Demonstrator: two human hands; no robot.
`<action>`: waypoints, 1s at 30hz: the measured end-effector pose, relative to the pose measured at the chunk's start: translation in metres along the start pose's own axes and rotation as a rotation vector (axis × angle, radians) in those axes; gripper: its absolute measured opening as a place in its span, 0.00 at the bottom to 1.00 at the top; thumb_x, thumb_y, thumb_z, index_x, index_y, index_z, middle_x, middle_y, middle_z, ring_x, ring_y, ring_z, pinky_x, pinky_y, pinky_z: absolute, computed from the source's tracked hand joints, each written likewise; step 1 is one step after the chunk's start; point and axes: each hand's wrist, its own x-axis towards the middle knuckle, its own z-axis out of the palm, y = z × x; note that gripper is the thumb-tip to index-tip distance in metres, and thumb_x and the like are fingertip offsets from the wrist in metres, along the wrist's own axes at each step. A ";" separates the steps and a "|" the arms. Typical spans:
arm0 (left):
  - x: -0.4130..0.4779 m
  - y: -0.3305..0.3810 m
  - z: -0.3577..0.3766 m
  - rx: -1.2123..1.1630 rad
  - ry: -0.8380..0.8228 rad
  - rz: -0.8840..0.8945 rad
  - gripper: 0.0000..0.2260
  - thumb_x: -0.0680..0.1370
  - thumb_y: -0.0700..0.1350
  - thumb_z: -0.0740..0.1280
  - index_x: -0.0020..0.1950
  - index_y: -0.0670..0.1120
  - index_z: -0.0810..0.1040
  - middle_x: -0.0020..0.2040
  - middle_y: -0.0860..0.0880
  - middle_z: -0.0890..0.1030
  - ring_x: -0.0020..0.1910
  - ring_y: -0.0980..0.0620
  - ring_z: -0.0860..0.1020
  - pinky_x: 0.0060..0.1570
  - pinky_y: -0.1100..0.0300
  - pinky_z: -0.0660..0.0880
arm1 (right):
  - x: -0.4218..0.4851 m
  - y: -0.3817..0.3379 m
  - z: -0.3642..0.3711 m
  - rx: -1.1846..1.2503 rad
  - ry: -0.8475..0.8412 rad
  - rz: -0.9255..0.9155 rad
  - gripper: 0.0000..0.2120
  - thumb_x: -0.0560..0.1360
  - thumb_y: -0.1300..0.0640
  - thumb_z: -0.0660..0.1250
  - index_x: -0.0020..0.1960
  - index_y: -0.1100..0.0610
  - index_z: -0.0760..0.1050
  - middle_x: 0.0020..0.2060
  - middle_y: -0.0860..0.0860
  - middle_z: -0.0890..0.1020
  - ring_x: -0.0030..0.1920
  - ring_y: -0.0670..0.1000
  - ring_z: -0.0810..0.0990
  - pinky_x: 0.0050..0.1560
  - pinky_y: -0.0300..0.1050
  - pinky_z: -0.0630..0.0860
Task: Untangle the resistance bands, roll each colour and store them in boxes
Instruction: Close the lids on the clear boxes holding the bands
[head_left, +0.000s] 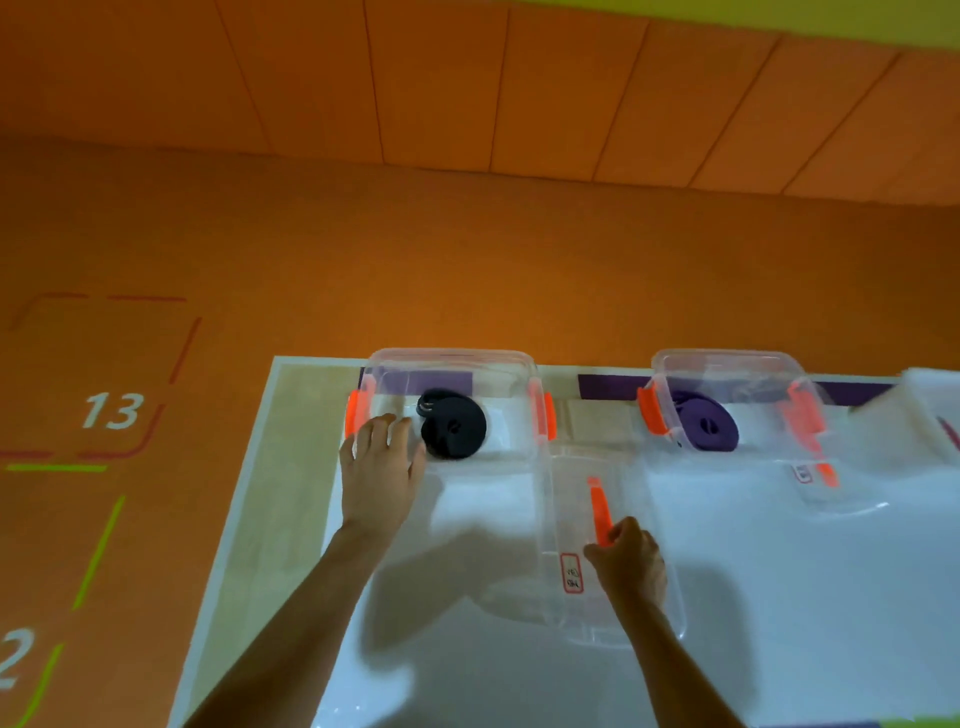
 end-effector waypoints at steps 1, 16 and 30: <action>0.000 0.000 -0.003 -0.002 -0.012 0.012 0.14 0.83 0.48 0.70 0.66 0.42 0.81 0.64 0.41 0.82 0.65 0.37 0.78 0.65 0.39 0.73 | -0.014 0.006 -0.003 0.011 0.012 0.014 0.15 0.72 0.54 0.78 0.50 0.55 0.73 0.42 0.51 0.81 0.40 0.52 0.81 0.38 0.45 0.78; -0.002 -0.044 -0.028 0.033 -0.102 0.133 0.26 0.86 0.61 0.59 0.81 0.49 0.68 0.76 0.46 0.72 0.77 0.43 0.68 0.73 0.45 0.66 | -0.059 -0.030 -0.071 0.051 0.185 -0.299 0.12 0.69 0.59 0.79 0.46 0.57 0.77 0.43 0.53 0.81 0.40 0.57 0.81 0.41 0.52 0.81; 0.035 -0.021 -0.017 -0.269 0.023 -0.048 0.29 0.86 0.61 0.56 0.84 0.48 0.62 0.82 0.46 0.66 0.81 0.45 0.67 0.76 0.46 0.69 | 0.054 -0.201 -0.060 -0.289 -0.143 -0.956 0.09 0.72 0.58 0.77 0.50 0.54 0.79 0.51 0.53 0.81 0.53 0.54 0.80 0.53 0.49 0.79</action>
